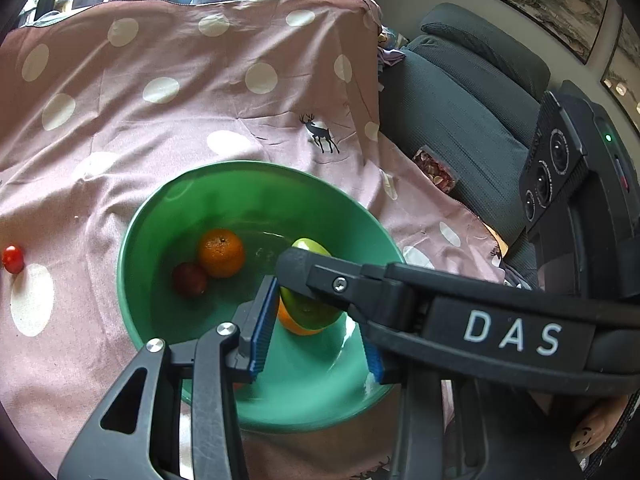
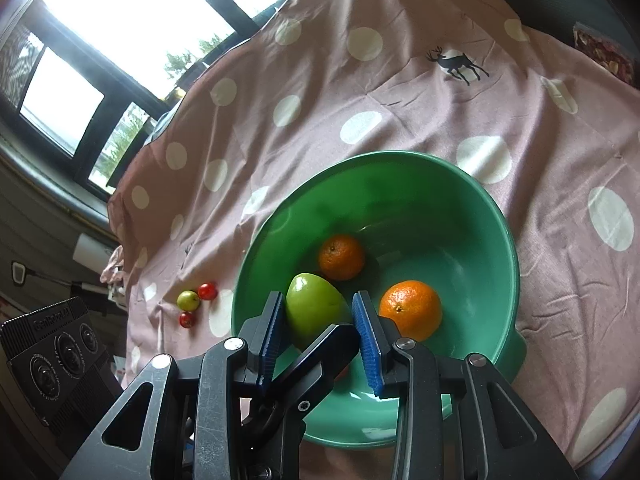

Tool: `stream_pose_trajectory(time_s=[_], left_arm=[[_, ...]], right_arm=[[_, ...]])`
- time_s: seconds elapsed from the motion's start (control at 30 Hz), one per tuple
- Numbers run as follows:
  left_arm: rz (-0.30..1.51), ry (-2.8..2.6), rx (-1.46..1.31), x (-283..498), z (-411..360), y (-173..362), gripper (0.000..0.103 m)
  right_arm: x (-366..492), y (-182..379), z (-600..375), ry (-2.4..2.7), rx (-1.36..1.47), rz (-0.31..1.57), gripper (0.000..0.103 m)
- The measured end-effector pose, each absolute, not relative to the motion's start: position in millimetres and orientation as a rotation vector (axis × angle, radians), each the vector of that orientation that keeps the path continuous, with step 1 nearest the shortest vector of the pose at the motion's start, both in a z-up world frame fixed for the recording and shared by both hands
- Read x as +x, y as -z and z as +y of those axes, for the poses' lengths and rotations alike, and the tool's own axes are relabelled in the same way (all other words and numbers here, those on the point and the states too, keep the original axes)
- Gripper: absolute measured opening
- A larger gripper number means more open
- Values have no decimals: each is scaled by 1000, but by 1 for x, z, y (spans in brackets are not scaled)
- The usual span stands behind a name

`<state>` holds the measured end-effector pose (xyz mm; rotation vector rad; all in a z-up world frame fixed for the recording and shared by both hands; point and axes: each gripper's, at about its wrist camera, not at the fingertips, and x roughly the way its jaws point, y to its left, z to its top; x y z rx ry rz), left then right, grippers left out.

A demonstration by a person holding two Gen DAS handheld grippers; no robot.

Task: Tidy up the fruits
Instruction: 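Open the right gripper to drop the green plum into the bowl, then move the open right tool toward the fruits left on the cloth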

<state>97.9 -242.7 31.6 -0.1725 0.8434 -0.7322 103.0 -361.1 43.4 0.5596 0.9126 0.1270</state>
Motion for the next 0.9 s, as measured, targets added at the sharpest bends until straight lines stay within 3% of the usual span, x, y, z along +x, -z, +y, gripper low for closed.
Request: stream_pose_trajectory(time_s=[0.27, 0.4, 0.7, 0.8, 0.9], left_arm=[[875, 754, -206, 103, -243, -23, 36], [875, 767, -217, 102, -244, -22, 35], [889, 759, -244, 102, -243, -19, 36], [884, 742, -242, 99, -238, -22, 39], [855, 702, -235, 93, -227, -29, 50]], right_arm=[[106, -37, -362, -97, 544, 947, 40], [106, -38, -360, -99, 535, 942, 46], [108, -36, -359, -83, 531, 955, 46], [108, -37, -358, -85, 541, 950, 46], [107, -40, -357, -53, 527, 927, 47]])
